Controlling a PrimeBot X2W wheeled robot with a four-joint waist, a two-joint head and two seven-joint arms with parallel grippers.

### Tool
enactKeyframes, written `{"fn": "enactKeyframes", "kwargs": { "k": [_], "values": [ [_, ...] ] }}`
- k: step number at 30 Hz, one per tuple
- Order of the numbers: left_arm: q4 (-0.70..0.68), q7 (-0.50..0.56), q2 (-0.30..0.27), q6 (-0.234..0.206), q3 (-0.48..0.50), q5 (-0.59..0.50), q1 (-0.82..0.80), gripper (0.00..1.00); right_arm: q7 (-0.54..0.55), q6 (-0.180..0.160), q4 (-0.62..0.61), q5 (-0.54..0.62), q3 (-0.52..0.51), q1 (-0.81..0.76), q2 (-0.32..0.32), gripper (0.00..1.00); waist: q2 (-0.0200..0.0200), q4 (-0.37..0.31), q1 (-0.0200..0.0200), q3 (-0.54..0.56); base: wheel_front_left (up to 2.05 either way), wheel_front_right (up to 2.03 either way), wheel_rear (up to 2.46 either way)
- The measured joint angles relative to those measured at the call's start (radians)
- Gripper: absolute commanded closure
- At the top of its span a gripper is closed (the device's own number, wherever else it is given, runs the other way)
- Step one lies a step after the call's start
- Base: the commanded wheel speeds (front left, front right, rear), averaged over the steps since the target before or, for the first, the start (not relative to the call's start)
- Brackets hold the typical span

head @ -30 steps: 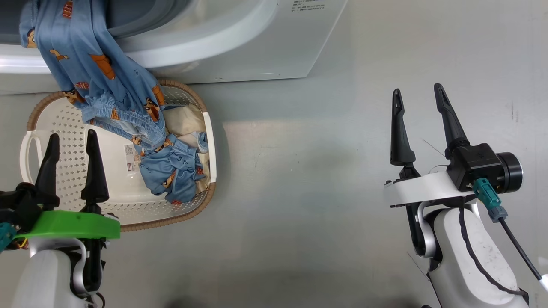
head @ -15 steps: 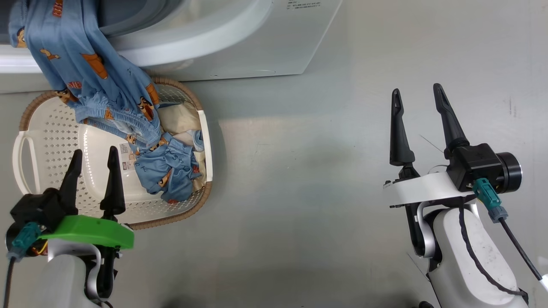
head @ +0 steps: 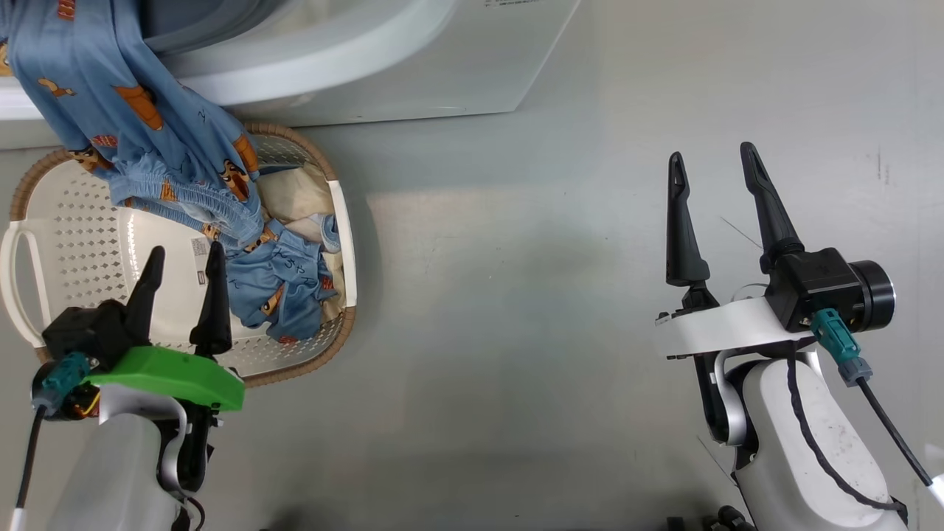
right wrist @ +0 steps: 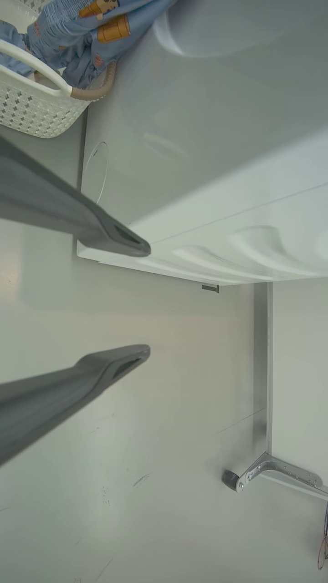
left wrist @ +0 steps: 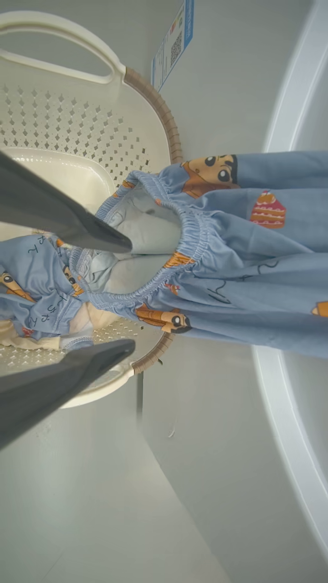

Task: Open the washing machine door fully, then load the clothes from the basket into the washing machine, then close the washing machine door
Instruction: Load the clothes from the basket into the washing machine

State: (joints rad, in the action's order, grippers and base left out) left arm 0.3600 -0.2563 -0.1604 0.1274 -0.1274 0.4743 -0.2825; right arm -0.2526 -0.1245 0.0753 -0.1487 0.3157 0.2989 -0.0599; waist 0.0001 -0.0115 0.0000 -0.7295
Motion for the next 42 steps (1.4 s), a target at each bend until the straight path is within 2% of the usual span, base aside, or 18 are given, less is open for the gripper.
{"fn": "enactKeyframes", "kwargs": {
  "k": [7,20,42],
  "values": [
    [0.063,0.000,-0.014,0.000,-0.010,0.017,-0.089,0.00,0.000,0.000,-0.006,0.003,0.000,0.000,0.000,0.00,0.0000,-0.006,0.0000,-0.032,0.00,0.00,0.00],
    [0.213,0.018,-0.013,0.000,-0.064,0.131,-0.198,0.00,0.000,0.000,-0.021,0.013,0.002,0.005,0.000,0.00,0.0000,-0.016,0.0000,-0.097,0.00,0.00,0.00],
    [0.348,0.035,-0.042,0.000,-0.107,0.258,-0.406,0.00,0.000,-0.001,-0.034,0.039,-0.009,0.012,0.000,0.00,0.0000,-0.025,0.0000,-0.185,0.00,0.00,0.00]
  ]
}}
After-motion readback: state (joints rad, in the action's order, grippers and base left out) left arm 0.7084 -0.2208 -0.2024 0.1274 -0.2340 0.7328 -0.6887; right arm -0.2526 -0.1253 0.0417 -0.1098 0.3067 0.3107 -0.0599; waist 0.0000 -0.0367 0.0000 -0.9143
